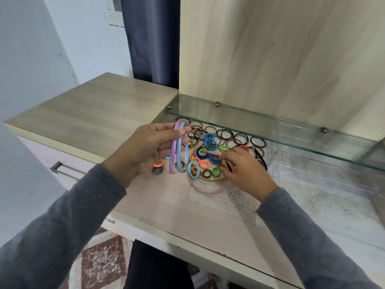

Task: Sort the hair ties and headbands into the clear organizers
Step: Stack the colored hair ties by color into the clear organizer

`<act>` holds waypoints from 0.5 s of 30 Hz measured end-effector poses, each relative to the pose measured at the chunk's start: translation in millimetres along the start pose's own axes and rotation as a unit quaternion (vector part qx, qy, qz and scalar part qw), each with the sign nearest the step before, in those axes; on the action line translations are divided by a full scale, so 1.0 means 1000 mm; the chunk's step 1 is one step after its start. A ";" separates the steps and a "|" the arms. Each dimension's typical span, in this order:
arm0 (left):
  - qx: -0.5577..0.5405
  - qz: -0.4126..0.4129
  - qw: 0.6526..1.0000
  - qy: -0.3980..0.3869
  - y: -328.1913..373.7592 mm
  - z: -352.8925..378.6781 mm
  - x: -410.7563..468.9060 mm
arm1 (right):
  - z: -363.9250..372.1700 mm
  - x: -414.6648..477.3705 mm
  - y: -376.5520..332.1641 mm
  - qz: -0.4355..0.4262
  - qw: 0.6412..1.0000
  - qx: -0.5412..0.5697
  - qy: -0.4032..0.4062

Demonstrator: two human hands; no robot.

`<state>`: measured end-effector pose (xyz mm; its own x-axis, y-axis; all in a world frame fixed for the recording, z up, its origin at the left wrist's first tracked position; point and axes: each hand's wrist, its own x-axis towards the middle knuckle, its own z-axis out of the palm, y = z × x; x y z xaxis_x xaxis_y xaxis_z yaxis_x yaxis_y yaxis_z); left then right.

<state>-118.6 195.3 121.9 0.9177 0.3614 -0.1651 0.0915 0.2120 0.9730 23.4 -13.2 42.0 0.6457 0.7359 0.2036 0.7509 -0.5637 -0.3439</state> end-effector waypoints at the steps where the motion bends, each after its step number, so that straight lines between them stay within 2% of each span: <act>1: -0.001 -0.001 1.000 0.001 0.000 -0.001 0.000 | -0.002 -0.005 -0.001 -0.041 0.999 0.006 -0.022; 5: -0.012 -0.005 1.000 0.005 -0.002 -0.005 0.000 | -0.006 -0.021 -0.001 -0.119 0.985 -0.017 -0.122; 15: 0.001 -0.011 1.000 0.021 -0.006 -0.008 -0.003 | 0.002 -0.032 0.005 -0.179 0.974 -0.094 -0.100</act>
<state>-125.4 200.2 115.4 0.8987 0.3941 -0.1924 0.1119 0.2180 0.9695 5.6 -38.6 31.8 0.3112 0.9459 0.0912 0.9476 -0.3017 -0.1051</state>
